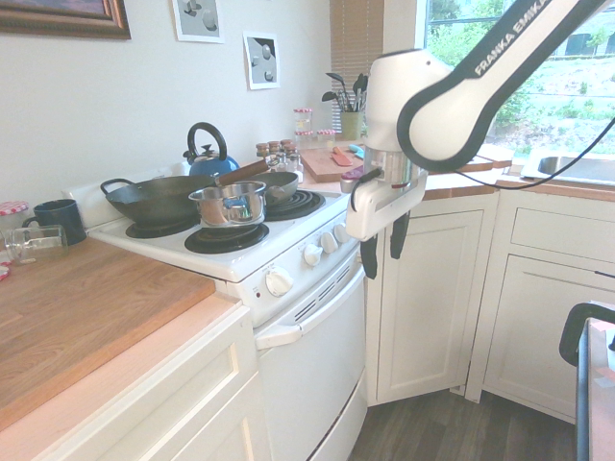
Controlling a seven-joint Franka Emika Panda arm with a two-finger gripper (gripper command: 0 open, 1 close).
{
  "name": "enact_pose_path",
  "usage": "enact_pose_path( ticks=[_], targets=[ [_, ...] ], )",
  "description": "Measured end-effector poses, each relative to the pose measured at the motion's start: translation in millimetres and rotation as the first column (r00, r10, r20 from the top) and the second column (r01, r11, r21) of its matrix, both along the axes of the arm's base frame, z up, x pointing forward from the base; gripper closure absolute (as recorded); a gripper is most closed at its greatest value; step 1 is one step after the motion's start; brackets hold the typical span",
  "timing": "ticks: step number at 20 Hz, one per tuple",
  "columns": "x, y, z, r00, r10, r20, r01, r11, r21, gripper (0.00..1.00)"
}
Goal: Open the oven
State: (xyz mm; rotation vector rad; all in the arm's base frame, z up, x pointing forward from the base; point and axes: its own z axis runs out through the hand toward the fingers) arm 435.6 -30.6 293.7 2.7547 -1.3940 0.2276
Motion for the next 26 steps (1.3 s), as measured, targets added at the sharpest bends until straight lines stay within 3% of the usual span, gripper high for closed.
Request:
enact_pose_path(
  ticks=[6, 17, 26],
  targets=[
    [28, -36, -77, 1.0, -0.025, -0.004, 0.025, 0.999, 0.031, 0.0],
    [122, -47, -91, 0.998, 0.009, 0.069, -0.015, 0.996, 0.083, 0.0],
    [144, -46, -127, 0.995, 0.013, 0.097, -0.021, 0.997, 0.08, 0.0]
  ],
)
